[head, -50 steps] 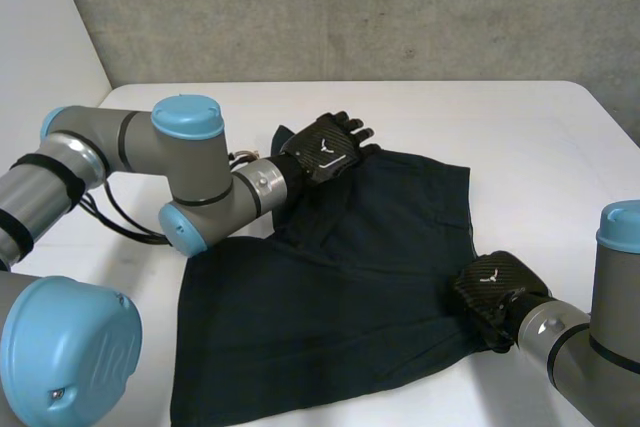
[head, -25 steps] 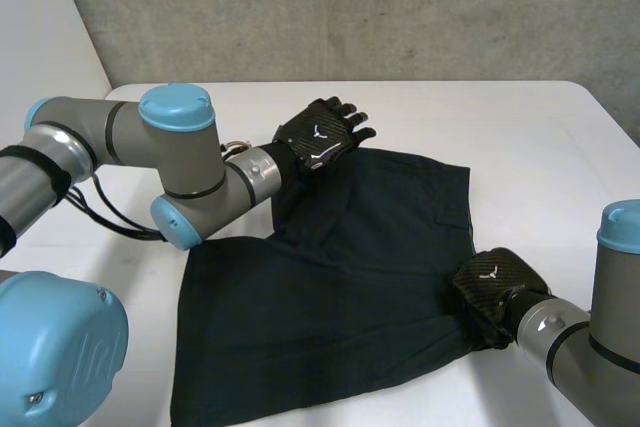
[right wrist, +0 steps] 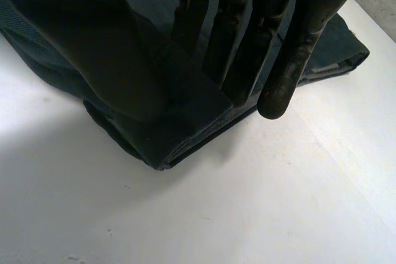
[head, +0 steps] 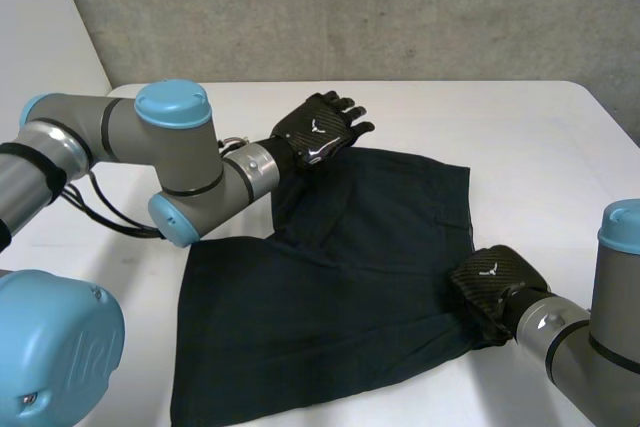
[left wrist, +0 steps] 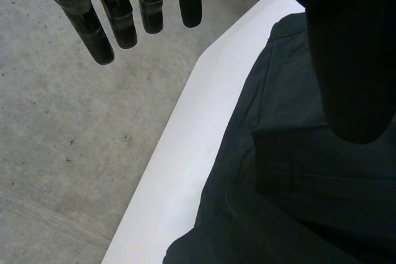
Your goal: Fold the shorts.
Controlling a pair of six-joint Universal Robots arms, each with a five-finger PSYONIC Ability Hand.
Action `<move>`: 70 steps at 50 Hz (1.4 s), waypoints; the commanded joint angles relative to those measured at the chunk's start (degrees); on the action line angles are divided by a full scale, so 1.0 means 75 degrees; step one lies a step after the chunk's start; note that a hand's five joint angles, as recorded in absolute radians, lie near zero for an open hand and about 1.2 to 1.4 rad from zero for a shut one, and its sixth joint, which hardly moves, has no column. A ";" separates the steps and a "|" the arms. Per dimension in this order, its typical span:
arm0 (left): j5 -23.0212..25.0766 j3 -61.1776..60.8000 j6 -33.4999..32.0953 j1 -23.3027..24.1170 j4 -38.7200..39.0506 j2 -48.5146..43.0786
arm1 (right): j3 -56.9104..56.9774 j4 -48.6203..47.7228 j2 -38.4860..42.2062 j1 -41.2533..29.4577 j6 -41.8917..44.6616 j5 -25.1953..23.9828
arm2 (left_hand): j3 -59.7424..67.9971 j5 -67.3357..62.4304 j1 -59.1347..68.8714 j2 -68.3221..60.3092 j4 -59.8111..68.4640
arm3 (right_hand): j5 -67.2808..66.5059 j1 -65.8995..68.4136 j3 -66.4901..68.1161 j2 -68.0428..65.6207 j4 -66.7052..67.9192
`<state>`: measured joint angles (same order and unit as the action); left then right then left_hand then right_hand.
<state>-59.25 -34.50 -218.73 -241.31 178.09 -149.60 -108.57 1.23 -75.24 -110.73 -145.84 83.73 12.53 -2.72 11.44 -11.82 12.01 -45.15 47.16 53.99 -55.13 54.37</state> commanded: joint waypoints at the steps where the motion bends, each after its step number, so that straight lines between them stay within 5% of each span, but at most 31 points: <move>1: -0.0104 -0.0146 0.0089 -0.0063 0.0067 0.0283 | -0.0020 -0.0317 -0.0046 0.0010 -0.0395 -0.0113 | 0.1015 -0.0989 0.1159 -0.1109 0.1084 | -0.3313 0.4379 0.3468 -0.3316 0.3417; 46: -0.0057 -0.0088 0.0042 -0.0040 0.0078 0.0178 | -0.0044 -0.0293 -0.0058 0.0010 -0.0395 -0.0124 | 0.1015 -0.0989 0.1159 -0.1109 0.1084 | -0.3313 0.4379 0.3468 -0.3316 0.3417; 59: 0.0177 0.0122 -0.1690 -0.0004 0.0032 -0.0478 | -0.0044 -0.0293 -0.0047 0.0010 -0.0395 -0.0124 | 0.1015 -0.0989 0.1159 -0.1109 0.1084 | -0.3313 0.4379 0.3468 -0.3316 0.3417; 70: 0.0318 0.0966 -0.1985 -0.0005 -0.0460 -0.1204 | -0.0044 -0.0293 -0.0035 0.0021 -0.0395 -0.0136 | 0.1552 -0.1526 0.1696 -0.1646 0.1621 | -0.3313 0.4379 0.3468 -0.3316 0.3417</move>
<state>-57.12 -30.58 -233.55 -241.35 176.49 -156.06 -108.90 -0.96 -75.58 -110.60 -148.80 82.72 18.04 -8.23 18.21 -18.17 18.19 -55.52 55.31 67.33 -67.64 68.33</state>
